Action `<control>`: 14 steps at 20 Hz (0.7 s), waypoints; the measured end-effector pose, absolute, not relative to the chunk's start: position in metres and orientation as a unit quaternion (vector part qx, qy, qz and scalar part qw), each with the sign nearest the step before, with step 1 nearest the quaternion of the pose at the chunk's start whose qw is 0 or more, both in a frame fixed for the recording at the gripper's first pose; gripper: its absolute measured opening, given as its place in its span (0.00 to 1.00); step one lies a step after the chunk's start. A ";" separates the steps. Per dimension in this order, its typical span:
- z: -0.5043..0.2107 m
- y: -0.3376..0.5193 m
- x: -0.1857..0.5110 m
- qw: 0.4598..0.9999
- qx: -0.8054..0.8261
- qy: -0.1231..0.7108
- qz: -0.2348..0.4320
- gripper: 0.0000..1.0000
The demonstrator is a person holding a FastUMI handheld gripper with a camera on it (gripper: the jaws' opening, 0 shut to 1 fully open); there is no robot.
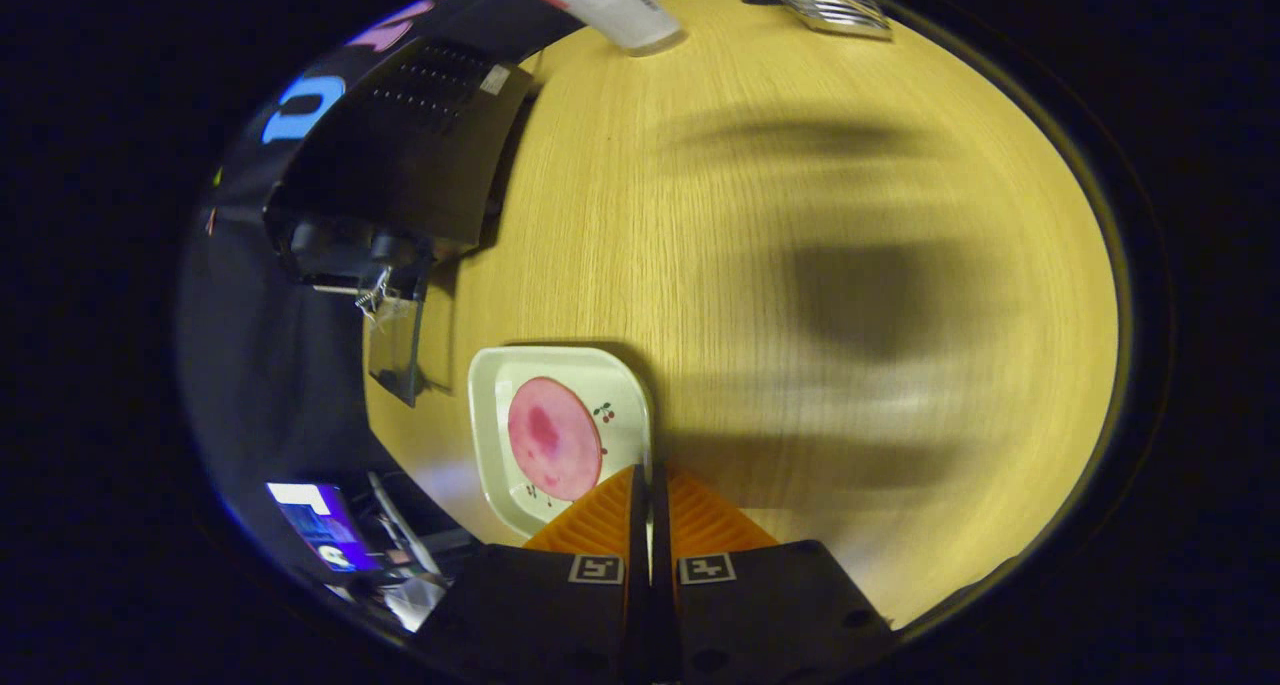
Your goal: Open the toaster oven, put the food inside, and close the toaster oven door.
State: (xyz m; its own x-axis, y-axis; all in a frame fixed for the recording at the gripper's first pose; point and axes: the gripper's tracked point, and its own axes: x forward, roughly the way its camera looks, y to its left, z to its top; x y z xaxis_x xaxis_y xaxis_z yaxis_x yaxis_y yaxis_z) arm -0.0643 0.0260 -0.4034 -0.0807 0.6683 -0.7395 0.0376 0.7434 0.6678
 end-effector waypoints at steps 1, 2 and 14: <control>-0.405 0.027 -0.064 0.626 0.276 0.685 0.251 0.05; -0.406 0.028 -0.063 0.628 0.287 0.677 0.255 0.06; -0.353 0.060 -0.071 0.634 0.369 0.635 0.244 0.05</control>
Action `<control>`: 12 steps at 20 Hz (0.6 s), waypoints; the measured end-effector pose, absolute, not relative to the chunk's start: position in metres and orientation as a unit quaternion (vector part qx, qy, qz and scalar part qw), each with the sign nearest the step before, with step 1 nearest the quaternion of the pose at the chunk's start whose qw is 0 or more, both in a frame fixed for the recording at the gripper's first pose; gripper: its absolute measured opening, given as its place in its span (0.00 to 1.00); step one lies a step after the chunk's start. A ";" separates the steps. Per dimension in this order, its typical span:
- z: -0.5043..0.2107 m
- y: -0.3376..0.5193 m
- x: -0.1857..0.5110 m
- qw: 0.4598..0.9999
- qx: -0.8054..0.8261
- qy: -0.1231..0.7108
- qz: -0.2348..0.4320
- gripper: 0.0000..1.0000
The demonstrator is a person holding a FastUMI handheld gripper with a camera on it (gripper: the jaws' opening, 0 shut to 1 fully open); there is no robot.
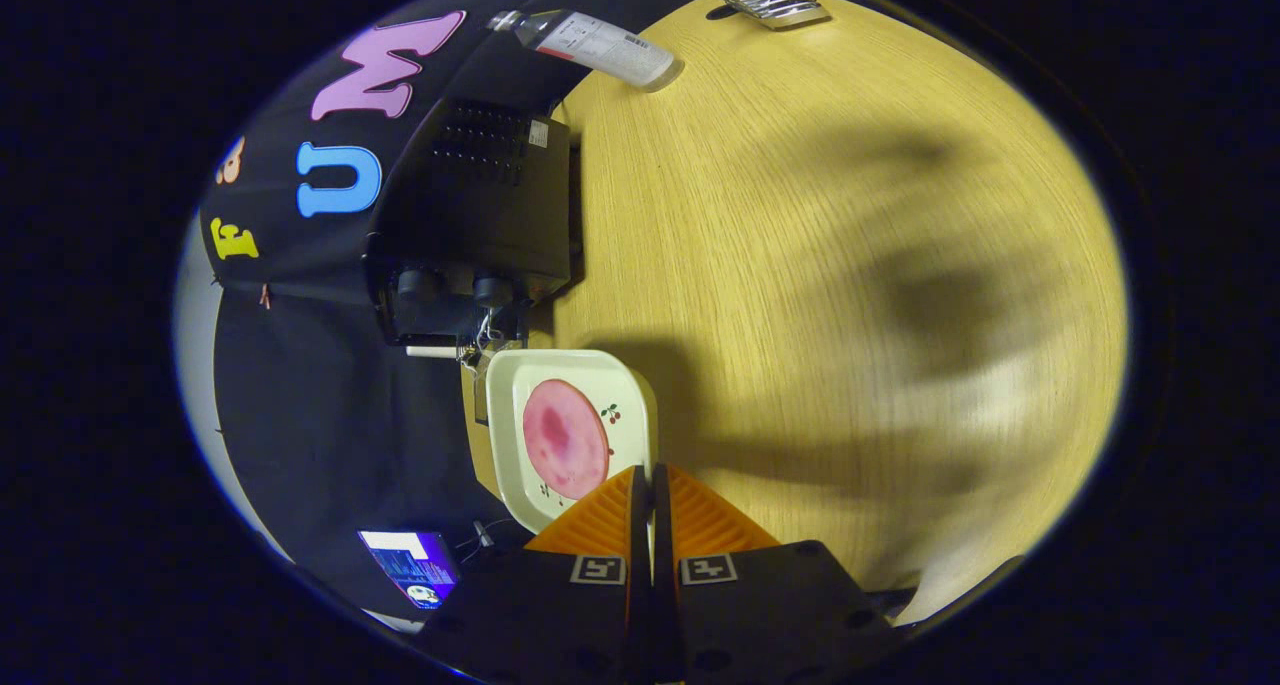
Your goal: Open the toaster oven, put the food inside, and close the toaster oven door.
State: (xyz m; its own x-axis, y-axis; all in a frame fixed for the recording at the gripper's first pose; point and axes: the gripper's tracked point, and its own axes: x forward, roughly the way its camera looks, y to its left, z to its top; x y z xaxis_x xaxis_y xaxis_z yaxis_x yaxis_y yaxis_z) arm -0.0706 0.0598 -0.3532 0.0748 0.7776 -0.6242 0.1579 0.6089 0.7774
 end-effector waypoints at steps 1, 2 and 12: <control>-0.349 0.065 -0.074 0.636 0.371 0.635 0.234 0.05; -0.347 0.070 -0.078 0.638 0.372 0.636 0.224 0.05; -0.295 0.178 -0.094 0.648 0.418 0.606 0.194 0.05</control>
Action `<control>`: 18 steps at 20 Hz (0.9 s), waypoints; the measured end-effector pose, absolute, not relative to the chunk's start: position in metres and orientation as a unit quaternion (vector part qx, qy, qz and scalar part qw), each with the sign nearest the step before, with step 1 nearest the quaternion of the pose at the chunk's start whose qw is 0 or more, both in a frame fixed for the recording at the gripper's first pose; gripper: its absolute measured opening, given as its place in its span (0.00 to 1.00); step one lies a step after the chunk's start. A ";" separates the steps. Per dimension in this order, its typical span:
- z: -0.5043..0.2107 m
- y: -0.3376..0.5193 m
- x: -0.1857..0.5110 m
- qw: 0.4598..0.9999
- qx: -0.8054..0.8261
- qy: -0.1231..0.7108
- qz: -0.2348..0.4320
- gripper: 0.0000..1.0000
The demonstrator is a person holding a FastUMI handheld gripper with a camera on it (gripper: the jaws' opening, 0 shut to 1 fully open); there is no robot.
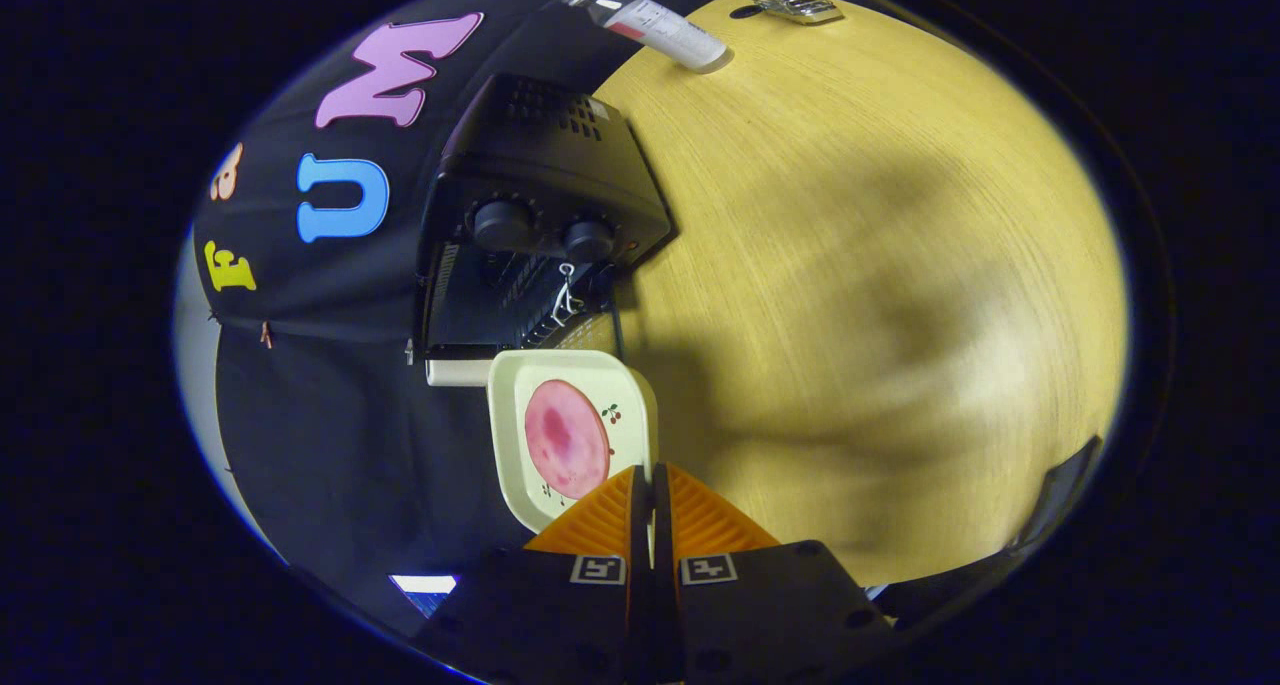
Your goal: Open the toaster oven, put the food inside, and close the toaster oven door.
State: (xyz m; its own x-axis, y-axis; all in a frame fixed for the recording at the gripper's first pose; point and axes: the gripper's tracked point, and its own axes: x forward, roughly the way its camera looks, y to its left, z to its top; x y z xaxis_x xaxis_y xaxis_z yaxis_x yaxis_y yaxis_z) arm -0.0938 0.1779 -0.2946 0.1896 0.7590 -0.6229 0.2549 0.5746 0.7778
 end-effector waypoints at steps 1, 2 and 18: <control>-0.292 0.190 -0.094 0.650 0.421 0.604 0.188 0.05; -0.289 0.200 -0.092 0.651 0.426 0.602 0.179 0.05; -0.283 0.301 -0.011 0.682 0.509 0.525 -0.008 0.06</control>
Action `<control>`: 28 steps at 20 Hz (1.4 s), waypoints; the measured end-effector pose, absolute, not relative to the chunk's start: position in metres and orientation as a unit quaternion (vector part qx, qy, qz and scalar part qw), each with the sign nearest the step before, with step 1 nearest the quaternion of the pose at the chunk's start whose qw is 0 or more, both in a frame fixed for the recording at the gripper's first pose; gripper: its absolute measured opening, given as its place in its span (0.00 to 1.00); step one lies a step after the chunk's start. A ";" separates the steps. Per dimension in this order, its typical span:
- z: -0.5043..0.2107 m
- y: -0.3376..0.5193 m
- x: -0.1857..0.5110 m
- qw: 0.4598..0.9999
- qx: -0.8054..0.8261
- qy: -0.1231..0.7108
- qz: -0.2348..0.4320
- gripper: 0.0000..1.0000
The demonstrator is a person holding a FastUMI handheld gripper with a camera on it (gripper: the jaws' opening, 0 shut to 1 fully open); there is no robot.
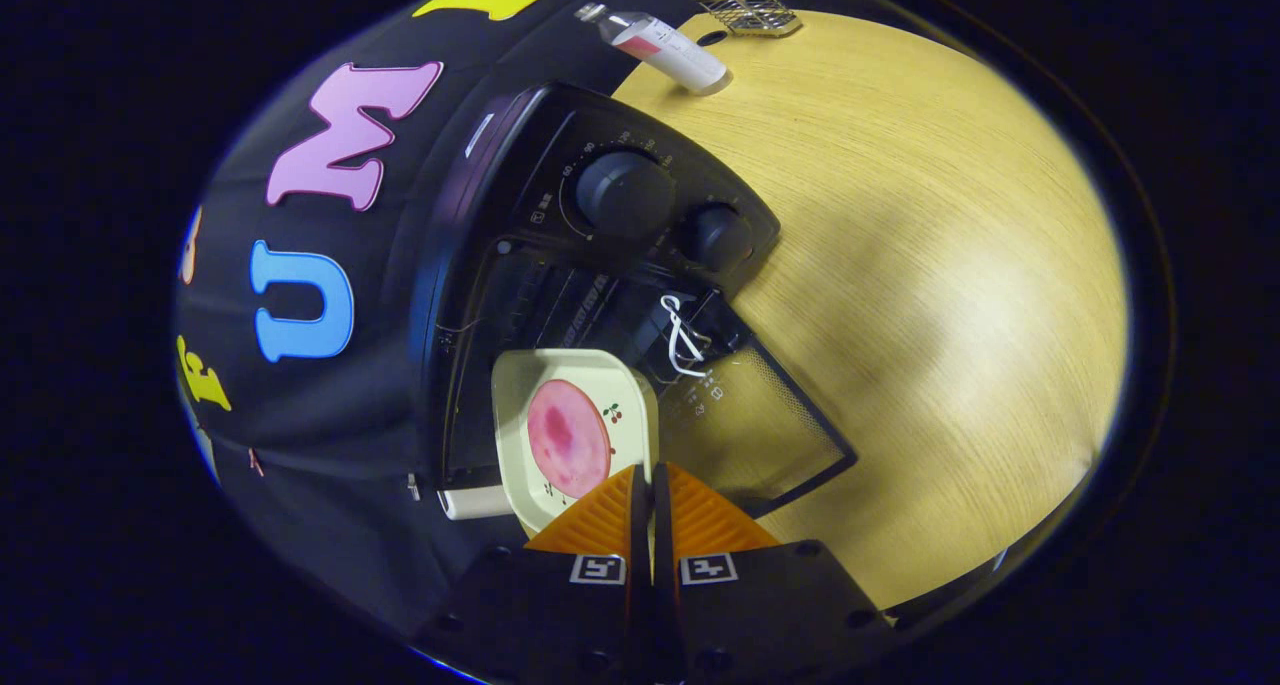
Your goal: Open the toaster oven, put the food inside, and close the toaster oven door.
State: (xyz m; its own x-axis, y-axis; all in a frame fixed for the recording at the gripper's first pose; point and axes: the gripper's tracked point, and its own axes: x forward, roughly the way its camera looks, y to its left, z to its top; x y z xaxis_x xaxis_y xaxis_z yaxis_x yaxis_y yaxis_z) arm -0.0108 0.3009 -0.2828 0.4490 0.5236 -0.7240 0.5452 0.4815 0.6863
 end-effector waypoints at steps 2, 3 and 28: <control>-0.286 0.311 -0.005 0.676 0.522 0.519 -0.037 0.05; -0.287 0.315 -0.003 0.672 0.529 0.516 -0.051 0.05; -0.288 0.382 0.060 0.599 0.667 0.409 -0.171 0.15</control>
State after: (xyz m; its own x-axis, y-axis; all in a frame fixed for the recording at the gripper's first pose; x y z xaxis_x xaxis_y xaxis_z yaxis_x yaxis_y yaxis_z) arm 0.0600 0.3821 -0.2878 0.6070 0.3411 -0.7178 0.7503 0.0517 0.6591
